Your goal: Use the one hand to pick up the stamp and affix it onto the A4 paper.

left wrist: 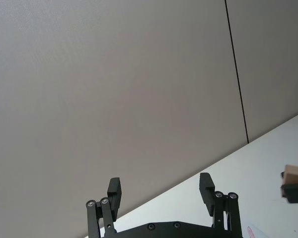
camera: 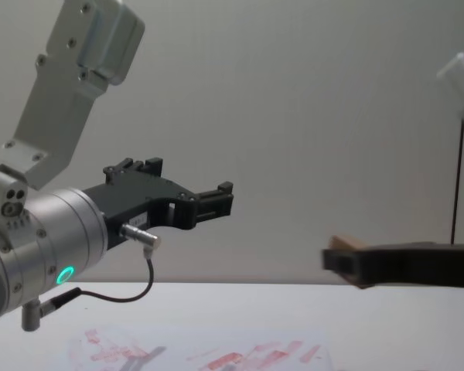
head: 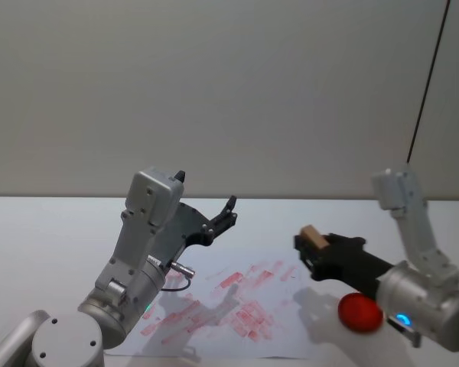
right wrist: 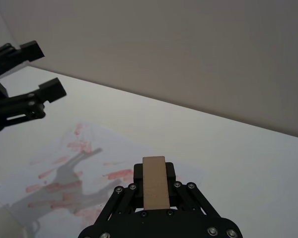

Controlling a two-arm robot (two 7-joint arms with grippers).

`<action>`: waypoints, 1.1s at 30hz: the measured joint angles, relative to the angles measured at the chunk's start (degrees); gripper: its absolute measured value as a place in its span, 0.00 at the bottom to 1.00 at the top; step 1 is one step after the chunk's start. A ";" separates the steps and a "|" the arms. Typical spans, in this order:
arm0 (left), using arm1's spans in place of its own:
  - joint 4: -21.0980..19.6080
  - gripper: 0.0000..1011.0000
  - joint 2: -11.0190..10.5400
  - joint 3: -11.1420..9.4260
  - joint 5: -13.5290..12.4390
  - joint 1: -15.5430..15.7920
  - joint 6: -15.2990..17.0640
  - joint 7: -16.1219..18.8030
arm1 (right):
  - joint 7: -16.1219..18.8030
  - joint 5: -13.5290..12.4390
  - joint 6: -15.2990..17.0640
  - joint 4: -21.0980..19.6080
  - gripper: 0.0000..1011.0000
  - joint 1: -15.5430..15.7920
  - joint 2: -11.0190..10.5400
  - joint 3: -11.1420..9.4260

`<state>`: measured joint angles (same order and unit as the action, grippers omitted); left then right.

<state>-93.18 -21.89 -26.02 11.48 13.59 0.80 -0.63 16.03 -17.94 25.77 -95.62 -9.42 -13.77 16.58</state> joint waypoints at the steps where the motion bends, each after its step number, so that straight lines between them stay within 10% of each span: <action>1: 0.00 0.99 0.00 0.00 0.00 0.00 0.00 0.00 | -0.14 -0.13 0.04 -0.40 0.22 0.30 -0.40 -0.31; 16: 0.00 0.99 0.00 0.00 0.00 0.00 0.00 0.00 | -1.66 -0.13 -1.24 -3.30 0.22 5.72 -6.99 -3.55; 33: 0.00 0.99 0.00 0.00 0.00 0.00 0.00 0.00 | -0.99 3.09 -3.04 -0.56 0.22 7.12 -8.40 -3.37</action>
<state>-93.18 -21.89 -26.02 11.48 13.59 0.80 -0.63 15.05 -14.85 22.73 -96.18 -2.30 -22.17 13.21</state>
